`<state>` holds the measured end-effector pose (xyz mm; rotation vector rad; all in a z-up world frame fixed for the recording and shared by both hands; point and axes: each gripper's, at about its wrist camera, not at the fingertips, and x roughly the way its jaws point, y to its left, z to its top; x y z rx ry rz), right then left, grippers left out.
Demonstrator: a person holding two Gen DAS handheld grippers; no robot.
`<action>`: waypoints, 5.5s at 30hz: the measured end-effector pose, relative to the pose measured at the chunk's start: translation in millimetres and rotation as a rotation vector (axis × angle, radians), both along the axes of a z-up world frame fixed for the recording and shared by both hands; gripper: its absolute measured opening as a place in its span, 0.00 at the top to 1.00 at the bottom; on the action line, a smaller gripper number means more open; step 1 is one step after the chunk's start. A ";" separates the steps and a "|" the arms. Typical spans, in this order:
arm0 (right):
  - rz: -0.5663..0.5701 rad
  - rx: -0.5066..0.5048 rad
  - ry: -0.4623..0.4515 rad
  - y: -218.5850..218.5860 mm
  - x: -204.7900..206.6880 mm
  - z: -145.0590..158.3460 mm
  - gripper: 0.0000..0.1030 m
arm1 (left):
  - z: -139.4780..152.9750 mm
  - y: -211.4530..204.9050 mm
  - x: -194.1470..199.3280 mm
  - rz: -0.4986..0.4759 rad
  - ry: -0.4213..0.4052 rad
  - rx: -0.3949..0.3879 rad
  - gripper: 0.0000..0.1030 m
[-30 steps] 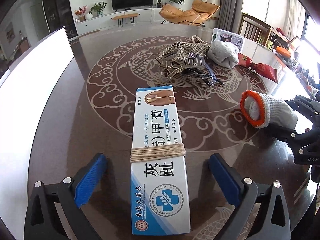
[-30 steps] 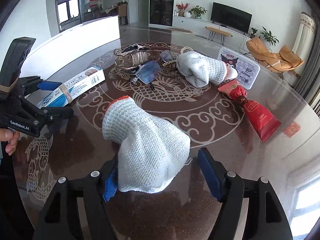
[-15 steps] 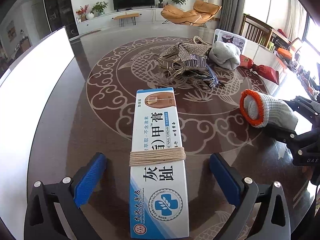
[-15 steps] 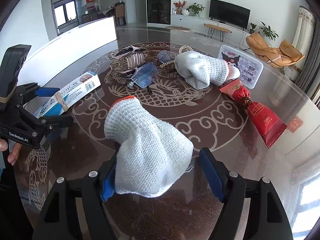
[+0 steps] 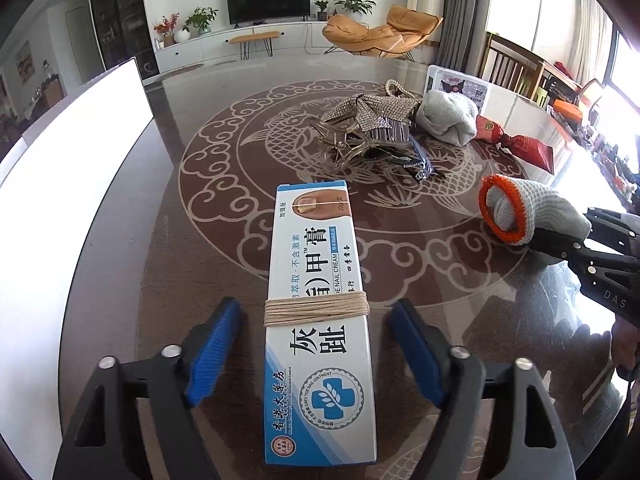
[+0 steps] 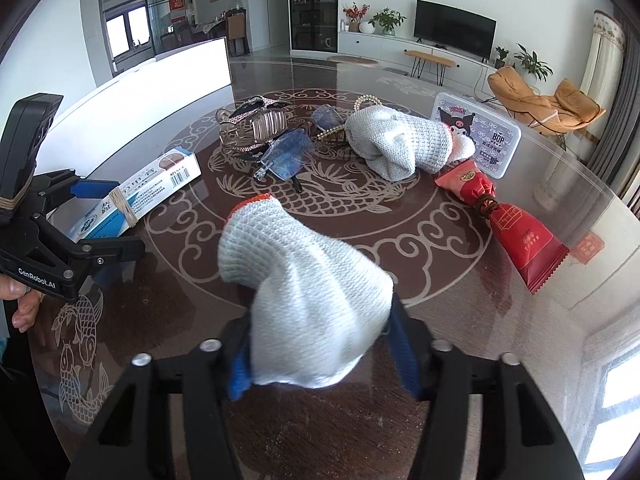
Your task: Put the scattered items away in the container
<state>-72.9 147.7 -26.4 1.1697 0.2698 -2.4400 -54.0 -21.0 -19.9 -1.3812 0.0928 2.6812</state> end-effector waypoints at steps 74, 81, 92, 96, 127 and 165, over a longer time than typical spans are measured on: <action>-0.432 0.014 -0.035 25.7 -76.0 1.5 0.18 | -8.3 47.7 -62.4 0.045 -0.032 -0.008 0.00; -0.432 0.015 -0.035 25.8 -79.0 0.5 0.18 | -7.3 44.1 -100.3 0.073 -0.013 -0.006 0.00; -0.432 0.015 -0.035 26.3 -79.0 -0.1 0.18 | -8.2 41.0 -102.8 0.108 0.001 -0.004 0.00; -0.432 0.015 -0.035 26.5 -78.5 -0.4 0.18 | -8.6 40.5 -102.3 0.108 0.001 -0.004 0.00; -0.432 0.015 -0.034 27.0 -78.4 -0.7 0.18 | -8.7 40.0 -101.3 0.108 0.001 -0.004 0.00; -0.432 0.015 -0.034 27.0 -77.8 -0.9 0.18 | -8.8 40.1 -100.7 0.108 0.001 -0.004 0.00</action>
